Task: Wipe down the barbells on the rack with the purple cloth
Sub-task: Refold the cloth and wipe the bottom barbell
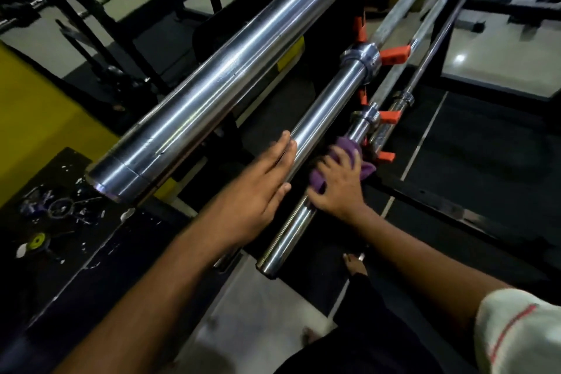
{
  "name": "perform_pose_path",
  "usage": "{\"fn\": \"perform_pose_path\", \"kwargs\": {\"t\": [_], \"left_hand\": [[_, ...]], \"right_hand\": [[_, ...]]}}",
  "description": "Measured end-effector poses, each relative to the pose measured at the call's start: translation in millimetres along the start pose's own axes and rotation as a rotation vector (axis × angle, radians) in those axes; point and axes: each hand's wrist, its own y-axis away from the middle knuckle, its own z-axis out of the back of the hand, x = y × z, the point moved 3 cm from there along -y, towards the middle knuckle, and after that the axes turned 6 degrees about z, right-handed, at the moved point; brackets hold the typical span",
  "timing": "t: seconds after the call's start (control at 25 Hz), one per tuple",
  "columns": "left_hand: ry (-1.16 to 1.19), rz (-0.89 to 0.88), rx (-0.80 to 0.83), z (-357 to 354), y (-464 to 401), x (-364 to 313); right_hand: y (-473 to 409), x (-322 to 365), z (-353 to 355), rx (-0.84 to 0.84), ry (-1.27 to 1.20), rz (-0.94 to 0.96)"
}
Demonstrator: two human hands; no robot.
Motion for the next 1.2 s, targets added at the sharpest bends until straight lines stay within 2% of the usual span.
{"fn": "perform_pose_path", "kwargs": {"t": [0.12,0.24,0.28,0.32,0.4,0.52,0.6,0.68,0.8,0.84,1.0,1.08,1.2], "left_hand": [[-0.018,0.019,0.002,2,-2,1],[-0.038,0.016,0.019,2,0,-2],[-0.05,0.018,0.022,2,1,-2],[-0.054,0.024,0.029,2,1,-2],[-0.049,0.031,0.03,3,1,-2],[-0.047,0.031,0.031,4,1,-4],[-0.049,0.034,0.032,4,1,-3],[-0.043,0.037,0.031,3,0,-2],[-0.027,0.023,0.015,3,-1,-1],[-0.029,0.019,0.009,3,-1,0],[-0.007,0.034,0.039,6,1,-4],[-0.029,0.015,0.049,9,5,-4],[-0.119,-0.036,0.06,8,18,-3]], "right_hand": [[35,50,-18,0.085,-0.009,0.25],[21,13,-8,0.196,0.068,0.516],[4,-7,-3,0.193,0.124,0.529],[-15,-28,6,0.209,0.16,0.465],[-44,-62,19,0.233,0.135,0.22],[-41,-48,15,0.097,0.04,-0.062],[-8,-3,0,0.016,-0.007,-0.024],[29,32,-15,0.061,-0.021,0.174],[19,5,-8,0.159,0.039,0.428],[3,-9,-4,0.165,0.071,0.411],[-17,-5,2,0.096,0.017,0.04],[2,13,-3,0.067,-0.099,0.041],[19,16,13,0.045,-0.127,0.196]]}}
